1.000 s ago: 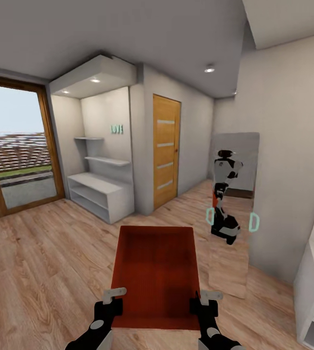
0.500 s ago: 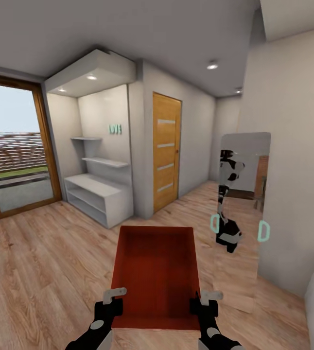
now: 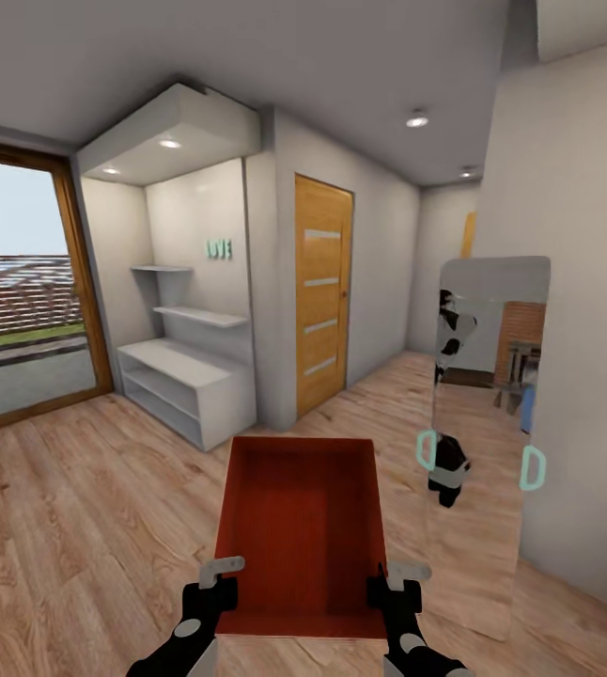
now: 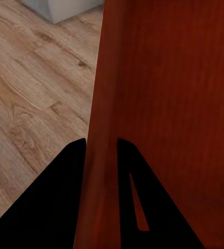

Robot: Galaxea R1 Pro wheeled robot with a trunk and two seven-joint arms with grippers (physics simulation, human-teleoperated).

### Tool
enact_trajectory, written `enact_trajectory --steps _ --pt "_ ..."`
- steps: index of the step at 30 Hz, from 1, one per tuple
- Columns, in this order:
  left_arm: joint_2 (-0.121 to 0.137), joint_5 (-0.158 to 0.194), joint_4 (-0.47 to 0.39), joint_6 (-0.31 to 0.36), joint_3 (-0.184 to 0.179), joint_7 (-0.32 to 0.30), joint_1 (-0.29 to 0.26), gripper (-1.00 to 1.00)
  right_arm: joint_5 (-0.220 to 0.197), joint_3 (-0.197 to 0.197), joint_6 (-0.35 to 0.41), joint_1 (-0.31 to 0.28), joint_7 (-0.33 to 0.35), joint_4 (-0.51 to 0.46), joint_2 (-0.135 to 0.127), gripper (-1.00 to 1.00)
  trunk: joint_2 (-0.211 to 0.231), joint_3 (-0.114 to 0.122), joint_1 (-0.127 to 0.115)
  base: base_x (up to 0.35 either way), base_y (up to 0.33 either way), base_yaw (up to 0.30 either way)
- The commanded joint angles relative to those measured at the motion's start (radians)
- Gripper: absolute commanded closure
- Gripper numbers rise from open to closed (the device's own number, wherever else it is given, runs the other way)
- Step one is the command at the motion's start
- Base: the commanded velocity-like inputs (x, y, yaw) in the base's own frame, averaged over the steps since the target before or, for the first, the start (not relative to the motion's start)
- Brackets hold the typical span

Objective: Move the two storage containers from the living room to the garage. In the garage, place one container on the floor and stack the other container on top of it (either order is fine).

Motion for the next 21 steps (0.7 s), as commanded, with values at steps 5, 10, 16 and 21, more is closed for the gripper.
enact_trajectory --steps 5,10,16,21 --pt "0.001 0.025 0.006 -0.005 -0.009 0.006 0.000 1.00 -0.011 0.024 -0.058 -0.001 -0.002 -0.001 -0.001 1.00 -0.001 -0.001 0.001 0.322 0.000 0.000" --pt "0.001 0.025 0.006 -0.005 -0.009 0.006 -0.001 1.00 -0.011 0.024 -0.058 -0.001 -0.002 -0.001 -0.001 1.00 -0.001 -0.001 0.001 0.322 0.017 0.000" --pt "0.001 0.022 0.006 0.023 -0.009 0.007 -0.001 1.00 -0.011 0.024 -0.058 -0.001 -0.002 -0.001 -0.001 1.00 -0.001 -0.001 0.001 0.322 0.112 -0.021" --pt "0.000 0.020 0.005 0.033 -0.009 0.008 -0.001 1.00 -0.012 0.024 -0.058 -0.001 -0.003 -0.001 -0.001 1.00 -0.001 -0.001 0.001 0.314 0.177 -0.162"
